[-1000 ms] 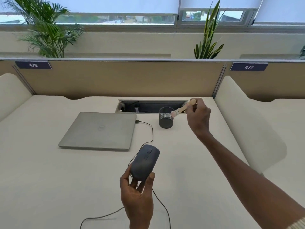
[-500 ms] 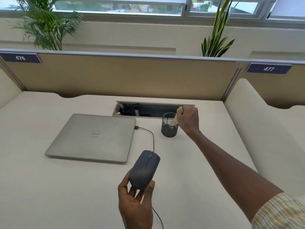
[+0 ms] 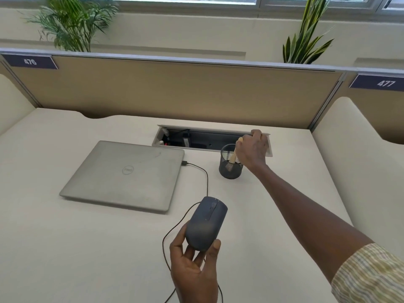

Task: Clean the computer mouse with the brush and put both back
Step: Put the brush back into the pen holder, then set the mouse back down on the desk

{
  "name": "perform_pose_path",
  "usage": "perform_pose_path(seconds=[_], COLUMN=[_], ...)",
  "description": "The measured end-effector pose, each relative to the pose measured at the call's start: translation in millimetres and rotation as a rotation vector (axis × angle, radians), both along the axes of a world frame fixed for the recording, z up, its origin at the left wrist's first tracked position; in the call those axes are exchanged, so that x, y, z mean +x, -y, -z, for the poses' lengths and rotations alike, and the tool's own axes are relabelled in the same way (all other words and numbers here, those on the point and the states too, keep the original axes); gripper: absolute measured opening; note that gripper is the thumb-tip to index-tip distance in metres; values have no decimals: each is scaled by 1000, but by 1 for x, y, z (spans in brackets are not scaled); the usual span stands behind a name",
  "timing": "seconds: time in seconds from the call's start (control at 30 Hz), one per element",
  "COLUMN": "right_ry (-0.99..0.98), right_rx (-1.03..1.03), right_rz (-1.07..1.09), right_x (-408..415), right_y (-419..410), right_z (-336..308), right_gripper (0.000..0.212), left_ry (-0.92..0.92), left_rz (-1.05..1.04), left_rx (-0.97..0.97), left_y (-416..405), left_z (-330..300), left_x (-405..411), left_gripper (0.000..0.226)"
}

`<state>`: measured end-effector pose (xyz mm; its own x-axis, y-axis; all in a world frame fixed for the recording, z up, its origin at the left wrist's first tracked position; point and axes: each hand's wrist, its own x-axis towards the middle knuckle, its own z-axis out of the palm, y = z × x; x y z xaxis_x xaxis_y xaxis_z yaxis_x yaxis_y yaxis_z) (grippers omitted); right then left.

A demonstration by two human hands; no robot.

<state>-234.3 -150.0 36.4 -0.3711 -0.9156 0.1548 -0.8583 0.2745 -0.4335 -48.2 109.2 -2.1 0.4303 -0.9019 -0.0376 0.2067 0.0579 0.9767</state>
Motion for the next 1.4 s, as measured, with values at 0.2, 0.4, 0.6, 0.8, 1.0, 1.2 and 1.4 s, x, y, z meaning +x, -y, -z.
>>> perform_pose_path(seconds=[0.2, 0.4, 0.6, 0.8, 1.0, 1.2, 1.4], right_ry=[83, 211, 290, 486, 804, 1106, 1097], right_rx=[116, 157, -18, -130, 38, 180, 174], right_rz=[-22, -16, -20, -41, 25, 23, 30], right_x=[-1, -10, -17, -7, 19, 34, 25], right_y=[7, 12, -18, -93, -188, -237, -240], right_z=[6, 7, -1, -18, -9, 10, 28], right_gripper=[38, 38, 52, 8, 20, 25, 36], left_ry=[2, -44, -66, -70, -75, -47, 65], left_rz=[-11, 7, 29, 16, -4, 29, 177], left_rx=[-1, 7, 18, 77, 119, 174, 255], left_y=[-2, -6, -10, -7, -6, -15, -22], left_z=[3, 4, 4, 7, 11, 18, 32], left_x=[-3, -13, -24, -32, -43, -60, -56], left_gripper=[70, 70, 68, 64, 62, 62, 56])
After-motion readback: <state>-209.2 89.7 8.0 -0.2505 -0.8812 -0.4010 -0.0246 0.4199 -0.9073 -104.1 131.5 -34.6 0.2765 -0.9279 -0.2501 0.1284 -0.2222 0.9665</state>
